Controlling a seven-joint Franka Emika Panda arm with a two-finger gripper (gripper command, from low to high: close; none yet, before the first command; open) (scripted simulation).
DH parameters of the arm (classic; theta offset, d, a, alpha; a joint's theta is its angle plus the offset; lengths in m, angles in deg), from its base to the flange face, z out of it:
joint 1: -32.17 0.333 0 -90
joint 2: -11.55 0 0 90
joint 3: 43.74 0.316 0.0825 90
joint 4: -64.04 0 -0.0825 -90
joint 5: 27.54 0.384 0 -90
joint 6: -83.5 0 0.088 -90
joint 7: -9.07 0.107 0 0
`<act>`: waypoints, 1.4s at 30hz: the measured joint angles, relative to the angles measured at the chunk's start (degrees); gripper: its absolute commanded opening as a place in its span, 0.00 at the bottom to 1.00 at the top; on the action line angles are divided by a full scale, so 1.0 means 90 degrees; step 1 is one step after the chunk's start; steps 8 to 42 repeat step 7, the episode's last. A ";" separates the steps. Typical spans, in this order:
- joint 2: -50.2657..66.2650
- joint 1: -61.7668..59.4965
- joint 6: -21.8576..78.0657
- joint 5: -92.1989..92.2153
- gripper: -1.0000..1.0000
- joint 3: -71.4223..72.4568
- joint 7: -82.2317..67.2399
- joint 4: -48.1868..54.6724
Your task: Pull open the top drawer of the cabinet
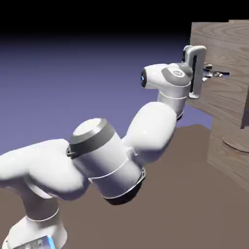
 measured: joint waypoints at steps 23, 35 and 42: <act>0.0123 -0.0773 0.0279 0.0235 1.00 0.0450 0.0090 -0.1019; 0.0123 -0.0773 0.0279 0.0235 1.00 0.0450 0.0090 -0.1019; 0.0123 -0.0773 0.0279 0.0235 1.00 0.0450 0.0090 -0.1019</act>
